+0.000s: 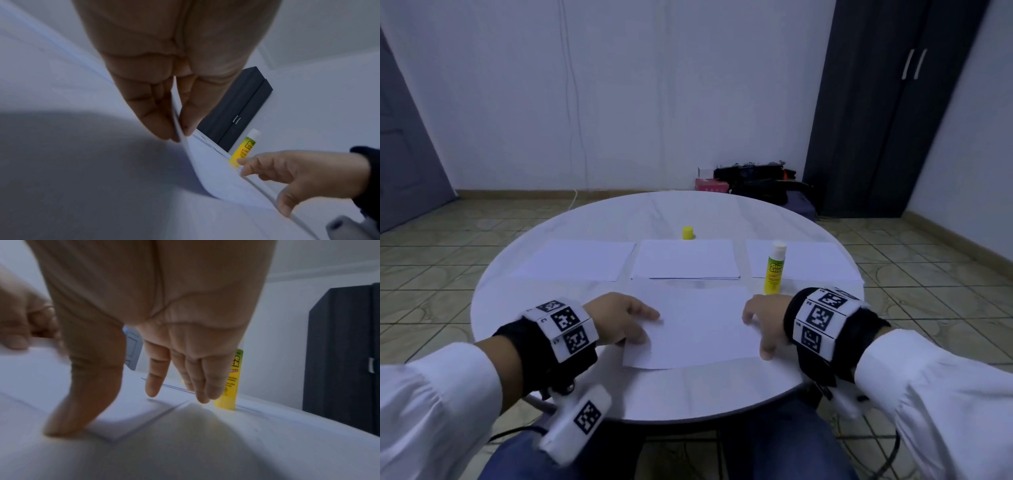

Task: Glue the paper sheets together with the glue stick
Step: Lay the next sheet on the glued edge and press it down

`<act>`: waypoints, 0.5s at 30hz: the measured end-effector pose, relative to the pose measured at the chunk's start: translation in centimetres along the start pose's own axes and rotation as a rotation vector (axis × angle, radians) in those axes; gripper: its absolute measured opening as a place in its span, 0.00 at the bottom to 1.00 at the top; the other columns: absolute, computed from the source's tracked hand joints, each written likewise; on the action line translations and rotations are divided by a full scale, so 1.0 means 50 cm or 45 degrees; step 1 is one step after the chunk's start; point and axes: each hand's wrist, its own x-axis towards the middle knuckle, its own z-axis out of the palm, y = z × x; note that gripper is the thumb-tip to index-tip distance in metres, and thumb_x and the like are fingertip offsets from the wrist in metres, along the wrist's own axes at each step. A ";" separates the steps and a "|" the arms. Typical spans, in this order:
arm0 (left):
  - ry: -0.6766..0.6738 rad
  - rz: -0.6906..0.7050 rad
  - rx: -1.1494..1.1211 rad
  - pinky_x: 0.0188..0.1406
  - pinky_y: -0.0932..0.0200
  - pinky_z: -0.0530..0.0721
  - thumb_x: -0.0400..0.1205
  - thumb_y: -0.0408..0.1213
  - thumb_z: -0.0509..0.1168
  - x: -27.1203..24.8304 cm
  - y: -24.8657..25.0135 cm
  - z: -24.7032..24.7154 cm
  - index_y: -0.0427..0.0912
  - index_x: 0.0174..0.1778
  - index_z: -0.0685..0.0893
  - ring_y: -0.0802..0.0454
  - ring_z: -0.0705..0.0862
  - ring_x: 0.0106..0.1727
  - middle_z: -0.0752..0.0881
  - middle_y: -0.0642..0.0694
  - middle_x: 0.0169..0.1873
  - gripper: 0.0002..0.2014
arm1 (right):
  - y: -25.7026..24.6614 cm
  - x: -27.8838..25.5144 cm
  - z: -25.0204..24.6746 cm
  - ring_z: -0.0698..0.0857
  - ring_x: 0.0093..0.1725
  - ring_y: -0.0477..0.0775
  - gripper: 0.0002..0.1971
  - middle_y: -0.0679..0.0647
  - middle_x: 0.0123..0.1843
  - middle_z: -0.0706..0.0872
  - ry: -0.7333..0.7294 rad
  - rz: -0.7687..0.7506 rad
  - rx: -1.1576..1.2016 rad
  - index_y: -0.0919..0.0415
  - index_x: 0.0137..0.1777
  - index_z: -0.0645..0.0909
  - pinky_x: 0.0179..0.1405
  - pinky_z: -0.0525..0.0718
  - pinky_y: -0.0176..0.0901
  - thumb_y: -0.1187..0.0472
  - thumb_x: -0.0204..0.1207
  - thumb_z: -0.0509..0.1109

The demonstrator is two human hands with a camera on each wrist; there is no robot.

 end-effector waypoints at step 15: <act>0.329 0.107 -0.172 0.46 0.67 0.80 0.76 0.25 0.71 0.082 0.011 -0.126 0.52 0.49 0.88 0.54 0.85 0.43 0.88 0.47 0.50 0.15 | -0.005 0.122 -0.059 0.74 0.40 0.50 0.17 0.51 0.42 0.75 0.242 0.282 0.918 0.51 0.32 0.66 0.31 0.68 0.28 0.53 0.75 0.72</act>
